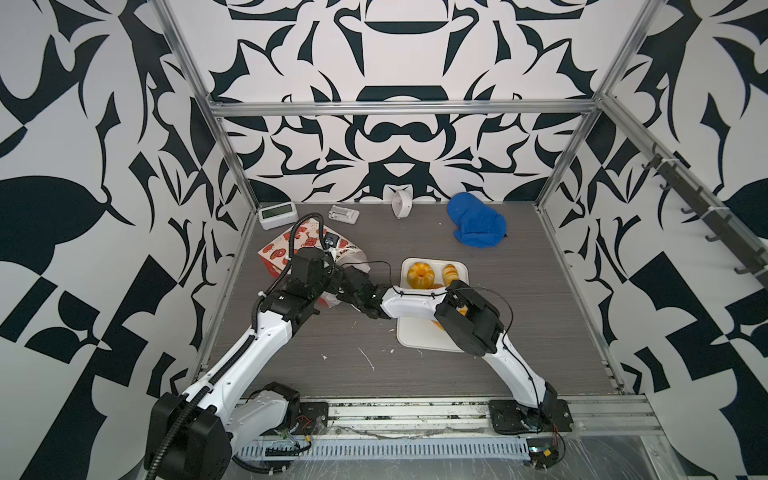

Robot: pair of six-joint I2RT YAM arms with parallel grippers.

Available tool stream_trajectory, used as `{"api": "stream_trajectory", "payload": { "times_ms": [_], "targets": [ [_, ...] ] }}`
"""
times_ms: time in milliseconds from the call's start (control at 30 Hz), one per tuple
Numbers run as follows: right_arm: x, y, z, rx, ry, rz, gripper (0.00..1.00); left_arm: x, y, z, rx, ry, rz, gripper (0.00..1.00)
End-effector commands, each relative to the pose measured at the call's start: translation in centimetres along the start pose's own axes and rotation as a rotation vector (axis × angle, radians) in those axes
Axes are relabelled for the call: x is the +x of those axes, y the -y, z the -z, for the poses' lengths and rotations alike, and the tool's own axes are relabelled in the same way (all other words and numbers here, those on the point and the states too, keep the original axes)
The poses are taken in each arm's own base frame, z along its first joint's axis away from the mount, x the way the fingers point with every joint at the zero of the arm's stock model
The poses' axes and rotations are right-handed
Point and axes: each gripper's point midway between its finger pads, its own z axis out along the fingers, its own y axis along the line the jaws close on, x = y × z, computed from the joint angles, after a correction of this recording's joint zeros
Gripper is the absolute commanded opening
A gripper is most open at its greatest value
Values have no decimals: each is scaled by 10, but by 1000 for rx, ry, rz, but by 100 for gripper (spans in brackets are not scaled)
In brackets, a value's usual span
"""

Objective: Take the fake bread out of the paper bag
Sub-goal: 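Pull the pale pastry out of the bag with the right gripper's tongs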

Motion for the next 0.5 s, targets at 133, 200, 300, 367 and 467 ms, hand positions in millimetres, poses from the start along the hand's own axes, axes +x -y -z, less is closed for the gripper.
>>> {"api": "stream_trajectory", "payload": {
  "times_ms": [133, 200, 300, 367, 467],
  "targets": [
    [-43, 29, 11, 78, 101, -87, 26, -3, 2, 4, 15, 14, 16, 3],
    [-42, 28, 11, 77, 102, -91, 24, -3, 2, 4, 16, 13, 18, 3],
    [-41, 26, 10, 72, 103, -94, 21, -3, 2, 4, 14, 15, 19, 3],
    [-41, 26, 10, 72, 103, -97, 18, -3, 2, 4, 12, 15, 19, 3],
    [-38, 26, 13, 66, 101, -97, 14, -3, 0, 4, 5, 18, 21, 3]
  ]
}}
